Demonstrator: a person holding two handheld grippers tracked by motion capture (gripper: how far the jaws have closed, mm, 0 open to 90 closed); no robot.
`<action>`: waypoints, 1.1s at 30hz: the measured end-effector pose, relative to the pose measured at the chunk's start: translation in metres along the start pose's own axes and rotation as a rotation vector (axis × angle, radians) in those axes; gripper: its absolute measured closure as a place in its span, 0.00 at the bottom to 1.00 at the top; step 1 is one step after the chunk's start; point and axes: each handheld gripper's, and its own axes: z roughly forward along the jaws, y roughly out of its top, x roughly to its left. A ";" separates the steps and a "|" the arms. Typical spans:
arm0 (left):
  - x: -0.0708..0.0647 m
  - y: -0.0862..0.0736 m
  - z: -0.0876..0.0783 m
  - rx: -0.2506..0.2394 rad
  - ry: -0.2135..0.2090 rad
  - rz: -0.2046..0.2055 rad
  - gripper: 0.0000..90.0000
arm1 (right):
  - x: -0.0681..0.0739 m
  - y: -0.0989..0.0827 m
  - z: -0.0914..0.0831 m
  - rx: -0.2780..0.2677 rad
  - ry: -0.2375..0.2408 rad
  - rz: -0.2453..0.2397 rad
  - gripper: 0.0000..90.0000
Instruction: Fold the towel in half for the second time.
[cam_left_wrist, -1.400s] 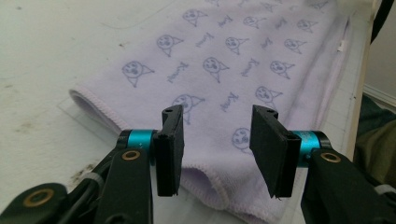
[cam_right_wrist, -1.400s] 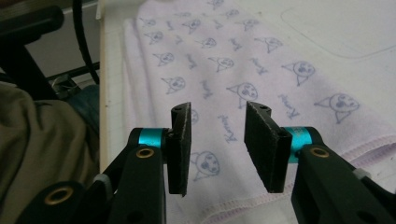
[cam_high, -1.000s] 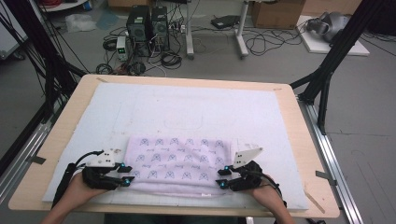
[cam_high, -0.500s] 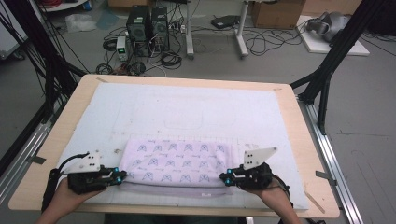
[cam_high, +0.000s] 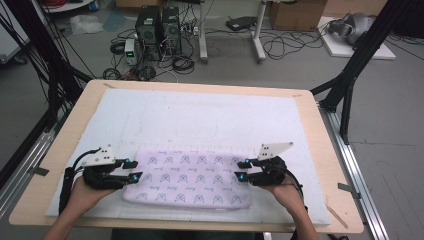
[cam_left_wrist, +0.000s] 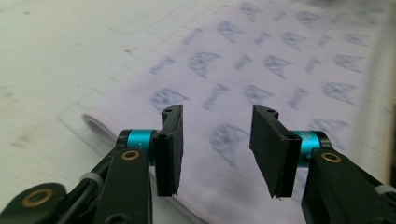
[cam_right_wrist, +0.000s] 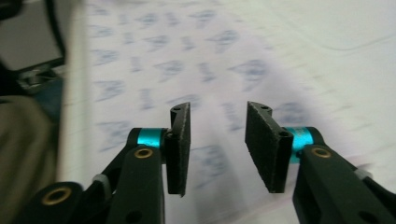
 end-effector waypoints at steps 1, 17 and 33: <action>0.005 0.001 0.004 -0.001 0.010 -0.009 0.60 | -0.006 0.002 0.002 0.007 -0.016 0.006 0.64; 0.048 0.006 0.052 0.106 0.162 -0.113 0.58 | -0.056 -0.005 0.036 0.096 -0.096 0.118 0.62; 0.047 0.001 0.053 0.109 0.097 -0.117 0.86 | -0.052 -0.014 0.028 0.108 -0.050 0.150 0.85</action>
